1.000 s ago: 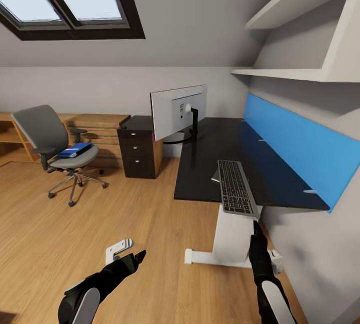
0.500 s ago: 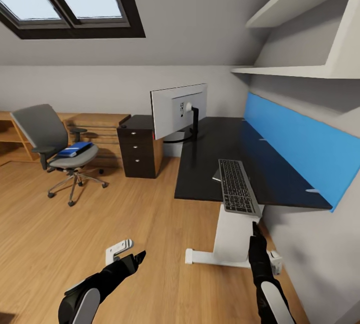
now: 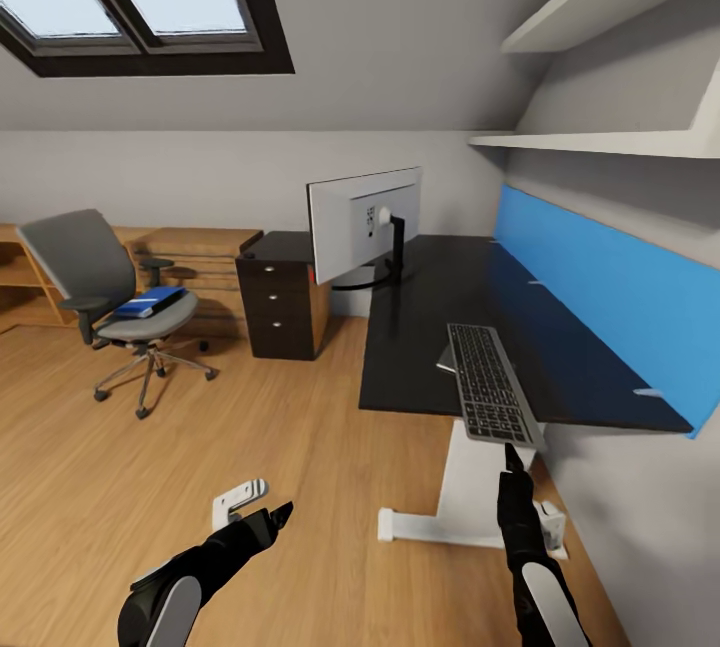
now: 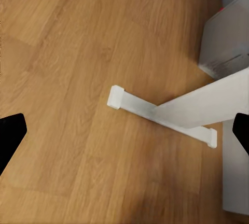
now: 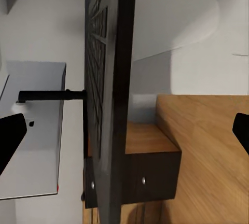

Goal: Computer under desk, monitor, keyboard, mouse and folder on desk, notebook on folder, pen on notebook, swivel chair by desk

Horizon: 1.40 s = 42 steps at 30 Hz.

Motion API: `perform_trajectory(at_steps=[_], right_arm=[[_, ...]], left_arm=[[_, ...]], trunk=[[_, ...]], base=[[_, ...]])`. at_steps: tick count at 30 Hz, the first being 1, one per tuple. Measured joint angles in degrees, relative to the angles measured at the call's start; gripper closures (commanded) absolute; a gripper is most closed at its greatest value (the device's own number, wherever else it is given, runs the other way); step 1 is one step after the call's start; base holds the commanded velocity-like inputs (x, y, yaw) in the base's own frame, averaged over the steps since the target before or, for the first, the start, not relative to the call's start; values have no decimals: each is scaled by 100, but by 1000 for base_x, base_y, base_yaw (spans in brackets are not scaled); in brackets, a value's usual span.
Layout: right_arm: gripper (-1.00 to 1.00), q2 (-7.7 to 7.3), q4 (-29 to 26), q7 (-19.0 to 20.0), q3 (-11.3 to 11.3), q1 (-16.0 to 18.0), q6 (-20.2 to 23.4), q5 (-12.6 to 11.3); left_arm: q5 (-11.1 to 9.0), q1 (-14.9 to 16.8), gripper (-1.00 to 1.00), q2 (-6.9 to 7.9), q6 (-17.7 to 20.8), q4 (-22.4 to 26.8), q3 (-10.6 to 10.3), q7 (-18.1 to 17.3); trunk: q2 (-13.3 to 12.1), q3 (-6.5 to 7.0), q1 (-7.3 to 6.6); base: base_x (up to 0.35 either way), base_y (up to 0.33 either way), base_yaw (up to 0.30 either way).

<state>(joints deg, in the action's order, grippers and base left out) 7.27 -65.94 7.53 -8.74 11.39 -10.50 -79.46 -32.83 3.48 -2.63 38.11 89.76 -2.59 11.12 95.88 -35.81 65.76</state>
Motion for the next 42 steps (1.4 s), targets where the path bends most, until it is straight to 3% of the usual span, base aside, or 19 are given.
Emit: perform_trajectory(at_steps=[13, 21, 42], right_arm=[[-100, -14, -14, 0, -3, 0, -6, 19], [-100, -175, -33, -195, -15, 0, -5, 2], [-100, -186, -35, -310, -10, 0, 10, 0]], left_arm=[[12, 0, -100, -1, -13, -8, -8, 34], [13, 0, -100, -2, -14, -17, -16, 35], [13, 0, -100, 0, -15, -18, -12, 32]], trunk=[[0, 0, -1], [0, 0, 0], [0, 0, 1]], base=[[141, 8, 0], [119, 0, 0], [39, 0, 0]])
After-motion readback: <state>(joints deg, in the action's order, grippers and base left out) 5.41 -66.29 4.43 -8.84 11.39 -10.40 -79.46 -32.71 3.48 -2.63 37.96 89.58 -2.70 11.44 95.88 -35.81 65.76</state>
